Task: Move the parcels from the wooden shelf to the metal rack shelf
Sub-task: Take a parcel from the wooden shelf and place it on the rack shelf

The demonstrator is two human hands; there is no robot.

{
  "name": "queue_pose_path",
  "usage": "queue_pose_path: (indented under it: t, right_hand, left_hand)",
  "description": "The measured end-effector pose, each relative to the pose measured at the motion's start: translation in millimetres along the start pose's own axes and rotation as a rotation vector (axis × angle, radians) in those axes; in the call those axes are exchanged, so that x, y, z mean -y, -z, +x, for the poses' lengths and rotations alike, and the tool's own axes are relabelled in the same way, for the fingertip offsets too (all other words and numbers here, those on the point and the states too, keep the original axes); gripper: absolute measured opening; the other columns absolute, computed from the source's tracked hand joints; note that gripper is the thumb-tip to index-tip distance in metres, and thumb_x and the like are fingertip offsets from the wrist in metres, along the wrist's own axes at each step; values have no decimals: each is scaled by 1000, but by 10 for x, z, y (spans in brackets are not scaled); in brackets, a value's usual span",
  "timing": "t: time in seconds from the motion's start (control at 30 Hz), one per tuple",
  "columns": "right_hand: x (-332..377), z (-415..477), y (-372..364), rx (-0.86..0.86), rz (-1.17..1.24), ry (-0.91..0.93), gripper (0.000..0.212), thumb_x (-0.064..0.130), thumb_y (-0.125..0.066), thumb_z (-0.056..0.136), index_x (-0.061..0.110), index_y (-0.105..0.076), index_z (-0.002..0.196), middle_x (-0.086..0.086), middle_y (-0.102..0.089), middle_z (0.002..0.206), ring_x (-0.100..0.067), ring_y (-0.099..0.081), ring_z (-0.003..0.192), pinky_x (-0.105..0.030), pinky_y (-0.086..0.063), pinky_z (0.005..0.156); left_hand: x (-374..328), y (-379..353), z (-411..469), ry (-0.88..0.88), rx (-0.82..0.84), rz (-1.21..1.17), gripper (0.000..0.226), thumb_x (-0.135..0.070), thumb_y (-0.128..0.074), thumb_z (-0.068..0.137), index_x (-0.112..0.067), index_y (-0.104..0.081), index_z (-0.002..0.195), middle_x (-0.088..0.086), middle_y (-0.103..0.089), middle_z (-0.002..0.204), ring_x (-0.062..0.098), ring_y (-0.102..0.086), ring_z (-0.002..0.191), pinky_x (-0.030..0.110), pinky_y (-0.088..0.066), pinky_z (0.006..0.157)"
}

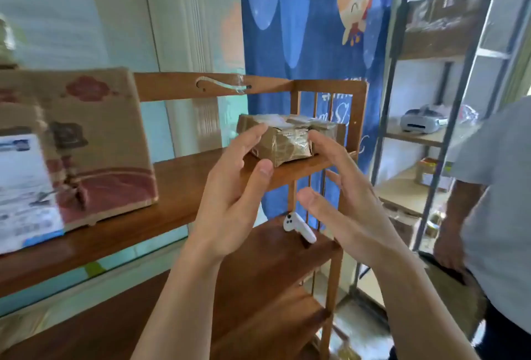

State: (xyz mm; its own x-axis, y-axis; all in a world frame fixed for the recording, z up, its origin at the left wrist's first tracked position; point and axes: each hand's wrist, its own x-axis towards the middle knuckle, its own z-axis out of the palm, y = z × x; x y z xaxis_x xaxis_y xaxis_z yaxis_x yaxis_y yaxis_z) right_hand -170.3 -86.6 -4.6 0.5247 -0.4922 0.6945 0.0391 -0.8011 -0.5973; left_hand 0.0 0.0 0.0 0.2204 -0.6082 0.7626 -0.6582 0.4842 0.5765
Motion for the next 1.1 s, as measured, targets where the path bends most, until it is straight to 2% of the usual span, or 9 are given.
queue_pose_path:
  t: [0.13, 0.23, 0.43, 0.57, 0.67, 0.77, 0.9, 1.0, 1.1]
  right_hand:
    - [-338, 413, -28, -63, -30, -96, 73, 54, -64, 89, 29, -42, 154, 13, -47, 155, -1, -42, 144, -29, -37, 117]
    - [-577, 827, -106, -157, -139, -218, 60, 42, -66, 95, 25, -46, 150, 2, -49, 152, -9, -46, 138, -24, -35, 110]
    - [-859, 1288, -300, -242, -125, -473, 72, 49, -61, 96, 18, -40, 156, -9, -49, 153, -27, -43, 145, -37, -32, 118]
    - [-804, 1301, -371, -315, 78, -559, 71, 47, -66, 93, 17, -46, 153, -6, -55, 144, -23, -52, 135, -34, -40, 112]
    - [-717, 1256, -396, -383, 168, -509, 58, 41, -71, 92, 17, -60, 143, 2, -70, 105, -17, -67, 106, -32, -52, 96]
    - [-544, 1131, -459, -474, 156, -391, 39, 30, -75, 91, 22, -70, 128, 17, -63, 80, -11, -66, 88, -34, -55, 91]
    - [-278, 885, -574, -557, 234, -287, 38, 31, -78, 83, 27, -70, 120, 4, -69, 116, -22, -66, 116, -44, -59, 95]
    - [12, 650, -645, -507, 501, -252, 51, 16, -79, 87, 18, -57, 133, 0, -69, 123, -13, -72, 111, -32, -63, 84]
    - [402, 329, -753, -430, 662, -226, 55, 2, -72, 92, 16, -53, 142, 3, -71, 123, 0, -72, 106, -20, -59, 81]
  left_hand:
    - [201, -246, 448, 239, -67, 5, 52, -36, -48, 105, -26, -41, 156, -15, -47, 154, 3, -43, 145, 23, -36, 114]
    - [356, -464, 827, 454, -155, 7, 61, -41, -50, 99, -22, -38, 156, -4, -51, 153, 14, -48, 141, 37, -39, 118]
    - [529, -640, 1216, 785, -77, -16, 76, -56, -45, 95, -12, -39, 156, 6, -59, 149, 29, -54, 138, 45, -38, 118]
    - [522, -674, 1142, 805, -127, -15, 56, -40, -42, 101, -16, -44, 152, 7, -61, 147, 29, -56, 137, 44, -42, 116]
    - [456, -602, 1068, 805, -246, -105, 47, -32, -36, 105, -17, -48, 148, 8, -63, 139, 27, -60, 128, 37, -50, 97]
    - [331, -507, 900, 807, -404, -268, 41, -29, -33, 109, -24, -52, 145, 3, -68, 129, 15, -64, 111, 32, -57, 84]
    - [79, -362, 497, 609, -500, -300, 41, -17, -33, 109, -42, -57, 130, -16, -71, 124, 8, -66, 118, 38, -57, 103]
    - [-193, -171, 173, 436, -494, -309, 53, 1, -33, 105, -41, -55, 130, -39, -74, 100, -17, -68, 104, 12, -57, 86]
    - [-458, 122, -223, 306, -469, -322, 60, 1, -41, 94, -25, -51, 147, -34, -74, 113, -16, -65, 114, 10, -55, 89]
